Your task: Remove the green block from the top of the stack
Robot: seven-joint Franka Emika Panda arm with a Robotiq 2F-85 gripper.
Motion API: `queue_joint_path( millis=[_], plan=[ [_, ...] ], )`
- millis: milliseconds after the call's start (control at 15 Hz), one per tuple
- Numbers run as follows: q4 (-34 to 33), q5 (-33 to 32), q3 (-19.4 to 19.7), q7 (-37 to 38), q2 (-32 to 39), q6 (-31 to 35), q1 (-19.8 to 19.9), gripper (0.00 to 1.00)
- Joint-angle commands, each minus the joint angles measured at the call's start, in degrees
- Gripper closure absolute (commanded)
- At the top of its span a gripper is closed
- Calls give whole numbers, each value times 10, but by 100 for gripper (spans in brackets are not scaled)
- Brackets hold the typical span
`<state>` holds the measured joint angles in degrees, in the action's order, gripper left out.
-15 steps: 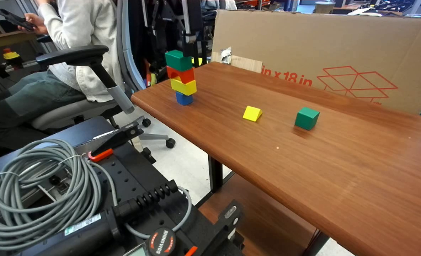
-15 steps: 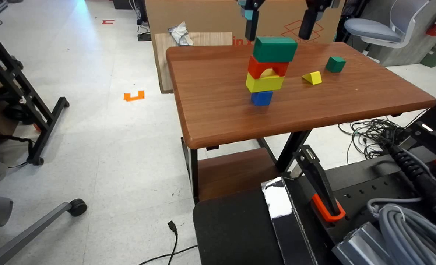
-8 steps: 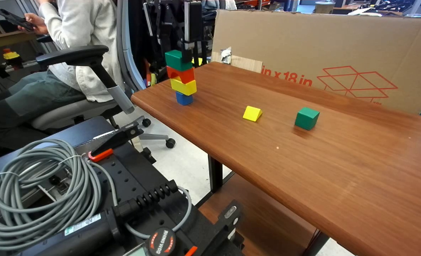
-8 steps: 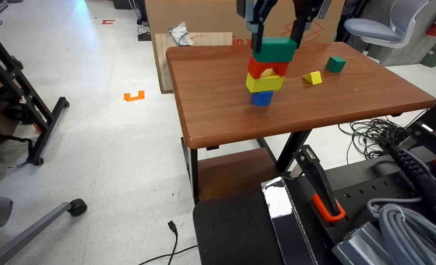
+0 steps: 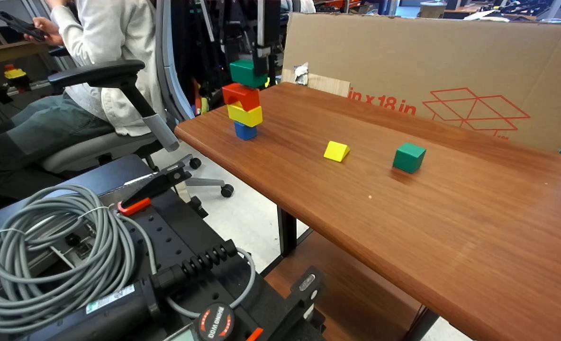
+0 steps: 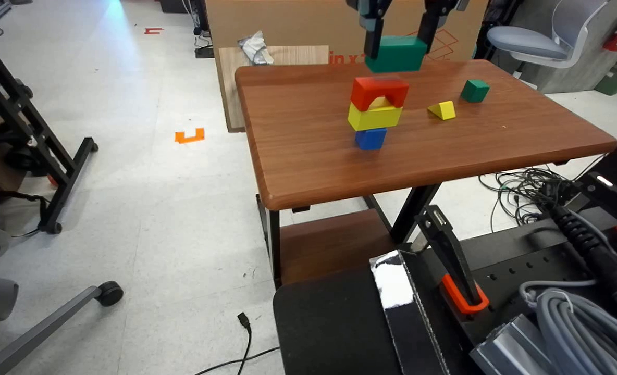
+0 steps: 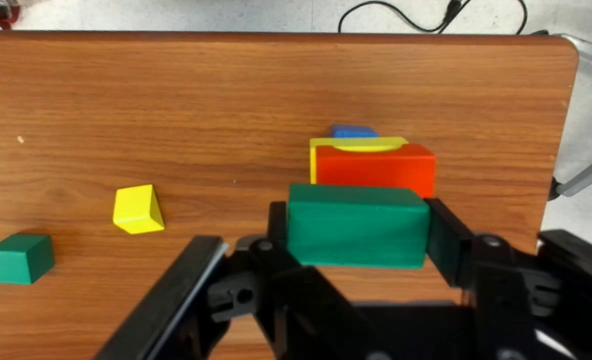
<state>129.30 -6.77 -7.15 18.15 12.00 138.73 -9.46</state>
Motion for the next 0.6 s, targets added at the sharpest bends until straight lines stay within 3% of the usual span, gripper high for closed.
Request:
queue_joint_path(
  millis=[0,533],
  plan=[
    [-4,-25,26,3,-23,-7,3,58],
    [-59,-58,67,-49,47,2,33,58]
  ],
)
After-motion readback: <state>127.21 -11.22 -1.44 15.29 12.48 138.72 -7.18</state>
